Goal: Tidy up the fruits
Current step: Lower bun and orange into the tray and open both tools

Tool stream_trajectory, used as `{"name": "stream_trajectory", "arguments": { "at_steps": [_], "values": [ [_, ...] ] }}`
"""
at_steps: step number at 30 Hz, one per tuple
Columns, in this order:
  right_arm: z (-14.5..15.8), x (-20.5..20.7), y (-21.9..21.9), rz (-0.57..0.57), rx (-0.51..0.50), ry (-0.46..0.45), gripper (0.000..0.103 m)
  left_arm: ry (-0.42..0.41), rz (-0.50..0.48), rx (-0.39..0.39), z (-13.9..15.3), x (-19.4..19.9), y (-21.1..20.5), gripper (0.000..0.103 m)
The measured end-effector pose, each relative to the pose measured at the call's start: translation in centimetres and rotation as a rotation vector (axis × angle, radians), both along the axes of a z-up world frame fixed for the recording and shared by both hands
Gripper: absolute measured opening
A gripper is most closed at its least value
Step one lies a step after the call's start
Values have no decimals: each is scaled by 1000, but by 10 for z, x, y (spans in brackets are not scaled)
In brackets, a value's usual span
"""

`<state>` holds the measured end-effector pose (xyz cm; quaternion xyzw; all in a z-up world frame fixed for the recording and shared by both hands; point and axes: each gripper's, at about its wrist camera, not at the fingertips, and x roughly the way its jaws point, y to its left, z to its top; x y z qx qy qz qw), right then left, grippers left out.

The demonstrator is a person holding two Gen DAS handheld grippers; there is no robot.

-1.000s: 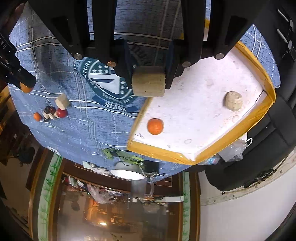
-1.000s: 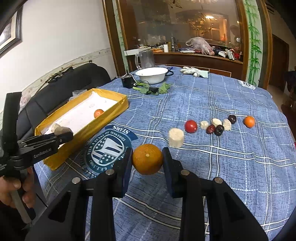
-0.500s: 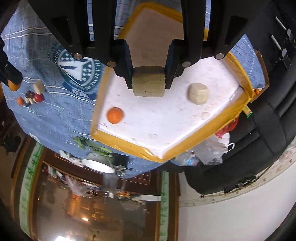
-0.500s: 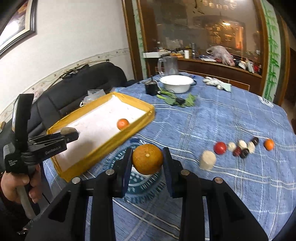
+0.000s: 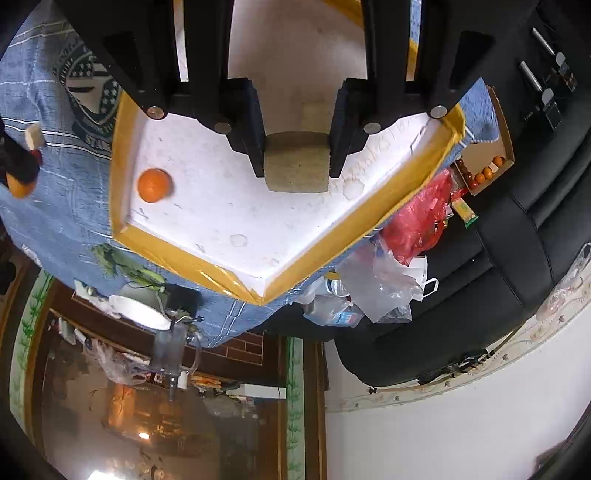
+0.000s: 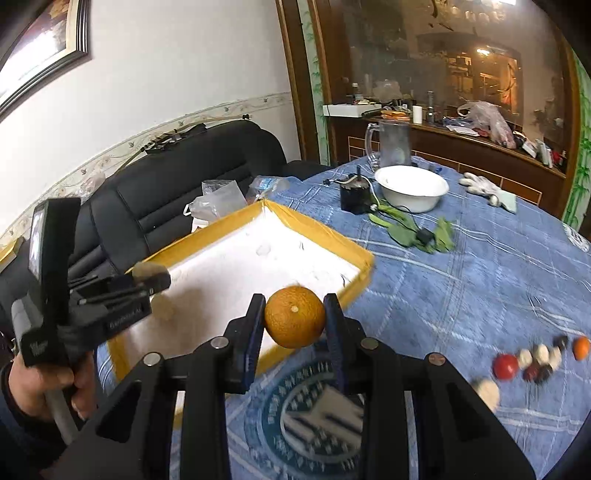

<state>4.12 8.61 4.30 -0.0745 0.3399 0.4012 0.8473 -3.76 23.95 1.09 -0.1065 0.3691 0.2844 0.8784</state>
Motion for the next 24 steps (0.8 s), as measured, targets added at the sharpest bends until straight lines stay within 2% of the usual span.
{"name": "stream_trajectory", "arguments": {
  "at_steps": [12,18,24],
  "values": [
    [-29,57,47,-9,-54,71,34,49,44,-27,-7,20,20,31],
    [-42,72,64,1,-99,99,34,70,91,-55,-12,22,31,31],
    [-53,83,77,7,-124,114,34,82,96,-79,-13,29,36,31]
  ]
}}
